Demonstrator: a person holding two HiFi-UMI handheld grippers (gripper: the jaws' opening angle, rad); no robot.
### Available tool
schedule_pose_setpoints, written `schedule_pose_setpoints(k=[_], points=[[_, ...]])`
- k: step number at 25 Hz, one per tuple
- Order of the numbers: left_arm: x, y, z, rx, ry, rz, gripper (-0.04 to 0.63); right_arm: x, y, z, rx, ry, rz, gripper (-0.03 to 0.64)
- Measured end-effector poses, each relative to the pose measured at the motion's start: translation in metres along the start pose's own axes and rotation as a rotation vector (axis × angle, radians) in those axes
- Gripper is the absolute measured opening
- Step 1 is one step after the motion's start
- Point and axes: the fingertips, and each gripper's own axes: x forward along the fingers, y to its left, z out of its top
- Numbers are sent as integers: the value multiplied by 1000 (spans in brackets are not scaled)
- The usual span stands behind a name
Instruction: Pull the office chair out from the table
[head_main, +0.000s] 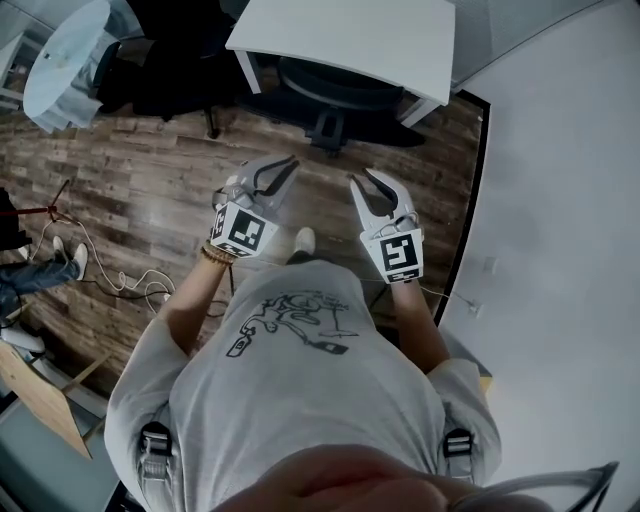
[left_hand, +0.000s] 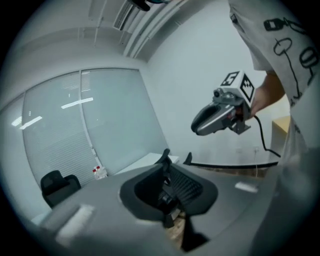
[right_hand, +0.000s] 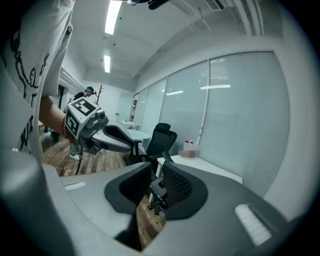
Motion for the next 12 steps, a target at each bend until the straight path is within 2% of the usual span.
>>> schedule_pose_setpoints(k=[6,12], points=[[42,10,-36,155,118,-57,81,31,-20,-31,-65,86,39,91],[71,22,-76,210,209,-70,103,59,-38,-66,-204,169,32,101]])
